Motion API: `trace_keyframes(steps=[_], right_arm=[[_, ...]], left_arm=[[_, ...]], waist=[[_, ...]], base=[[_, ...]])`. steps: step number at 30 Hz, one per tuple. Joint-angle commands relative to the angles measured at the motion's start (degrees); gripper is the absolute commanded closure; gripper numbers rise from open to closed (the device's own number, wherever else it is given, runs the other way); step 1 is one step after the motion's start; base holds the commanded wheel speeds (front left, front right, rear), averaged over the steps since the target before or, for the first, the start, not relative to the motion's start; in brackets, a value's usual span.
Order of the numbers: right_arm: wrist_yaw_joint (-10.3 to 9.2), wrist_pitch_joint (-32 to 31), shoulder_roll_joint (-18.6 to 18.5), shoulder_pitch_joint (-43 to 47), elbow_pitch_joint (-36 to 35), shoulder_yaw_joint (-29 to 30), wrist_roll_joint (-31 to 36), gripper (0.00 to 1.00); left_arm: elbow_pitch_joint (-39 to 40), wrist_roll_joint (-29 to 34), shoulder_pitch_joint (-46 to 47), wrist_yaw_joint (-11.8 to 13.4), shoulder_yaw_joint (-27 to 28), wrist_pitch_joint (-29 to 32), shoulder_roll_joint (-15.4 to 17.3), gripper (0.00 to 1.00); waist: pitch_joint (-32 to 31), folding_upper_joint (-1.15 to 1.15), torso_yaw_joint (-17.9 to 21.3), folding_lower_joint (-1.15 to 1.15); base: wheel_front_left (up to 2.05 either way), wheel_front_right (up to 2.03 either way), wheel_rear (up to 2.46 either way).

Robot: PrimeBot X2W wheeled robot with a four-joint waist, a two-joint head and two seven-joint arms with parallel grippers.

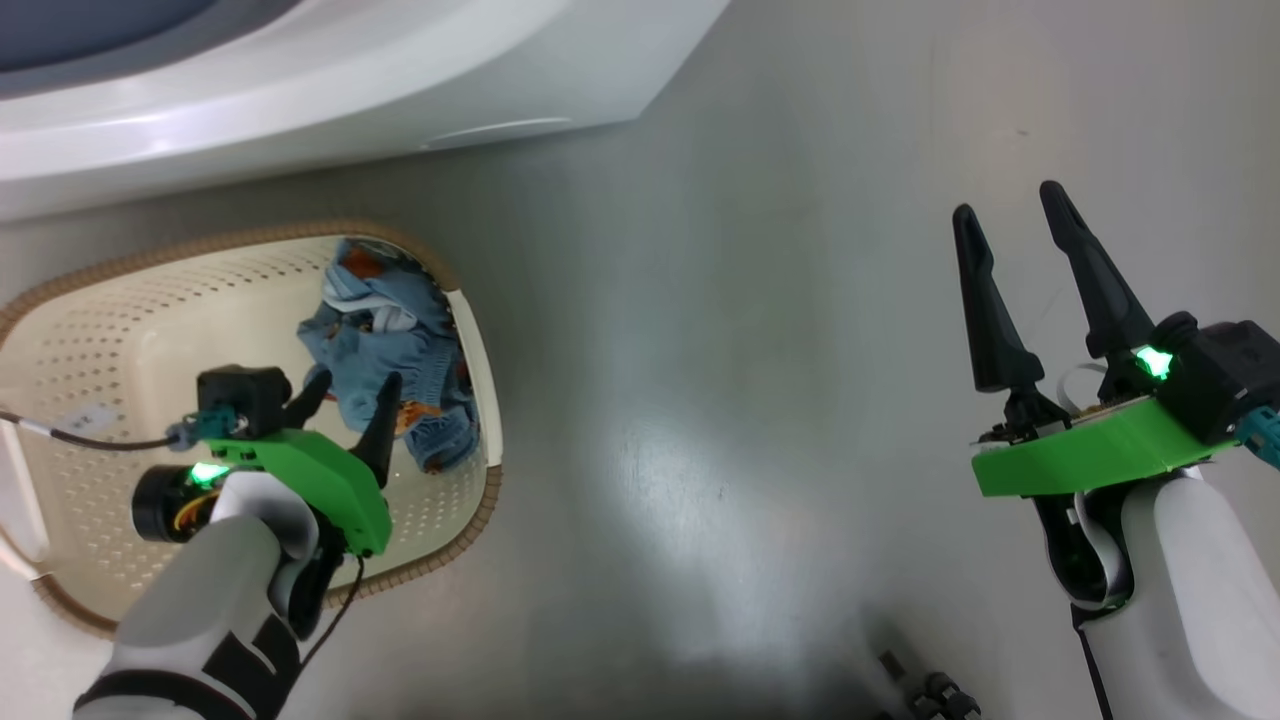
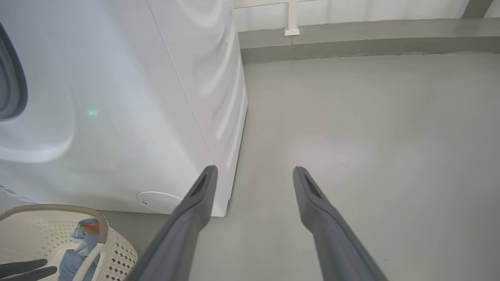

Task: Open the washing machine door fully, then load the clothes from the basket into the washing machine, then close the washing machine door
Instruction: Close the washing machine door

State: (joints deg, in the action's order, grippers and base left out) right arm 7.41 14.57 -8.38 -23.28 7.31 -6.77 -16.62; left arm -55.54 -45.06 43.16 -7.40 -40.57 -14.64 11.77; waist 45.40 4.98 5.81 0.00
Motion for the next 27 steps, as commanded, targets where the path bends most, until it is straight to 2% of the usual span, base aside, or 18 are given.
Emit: trace_keyframes(steps=[1, 17, 18, 19, 20, 21, 22, 27], right_arm=[[0.08, 0.4, 0.3, 0.5, -1.4, -1.4, 0.9, 0.0], [0.08, 0.4, 0.1, -1.5, -2.2, -2.6, 1.3, 0.0], [0.08, 0.4, 0.0, -1.6, -2.2, -2.7, 1.3, 0.0], [0.08, 0.4, 0.0, -1.6, -2.3, -2.7, 1.3, 0.0], [0.08, 0.4, 0.0, -1.7, -2.3, -2.7, 1.3, 0.0], [0.08, 0.4, 0.0, -1.7, -2.4, -2.7, 1.4, 0.0], [0.08, 0.4, 0.0, -1.8, -2.4, -2.7, 1.4, 0.0], [0.08, 0.4, 0.0, -1.9, -2.6, -2.7, 1.6, 0.0]], left_arm=[[-0.2, -1.1, 0.3, -0.1, 0.2, -0.4, 2.3, 0.0], [-2.3, -12.4, 6.5, -0.1, -11.9, -0.4, 5.5, 0.0], [-2.4, -13.1, 6.8, -0.1, -12.5, -0.4, 5.5, 0.05], [-2.5, -13.9, 7.0, -0.1, -13.1, -0.4, 5.6, 0.27], [-2.6, -14.5, 7.2, -0.1, -13.7, -0.4, 5.7, 0.59], [-2.7, -15.1, 7.5, -0.1, -14.2, -0.4, 5.9, 0.85], [-2.7, -15.7, 7.7, -0.1, -14.7, -0.4, 5.9, 1.0], [-2.5, -18.0, 8.7, -0.1, -16.4, -0.4, 6.4, 1.0]], waist=[[1.0, 0.01, 0.7, 0.0], [5.0, 0.01, 2.7, 0.0], [5.1, 0.01, 2.7, 0.0], [5.2, 0.01, 2.8, 0.0], [5.3, 0.01, 2.9, 0.0], [5.4, 0.01, 2.9, 0.0], [5.5, 0.01, 3.0, 0.0], [5.3, 0.01, 3.0, 0.0]], base=[[0.0, 0.0, 0.0], [0.0, 0.0, 0.0], [0.0, 0.0, 0.0], [0.0, 0.0, 0.0], [0.0, 0.0, 0.0], [0.0, 0.0, 0.0], [0.0, 0.0, 0.0], [0.0, 0.0, 0.0]])
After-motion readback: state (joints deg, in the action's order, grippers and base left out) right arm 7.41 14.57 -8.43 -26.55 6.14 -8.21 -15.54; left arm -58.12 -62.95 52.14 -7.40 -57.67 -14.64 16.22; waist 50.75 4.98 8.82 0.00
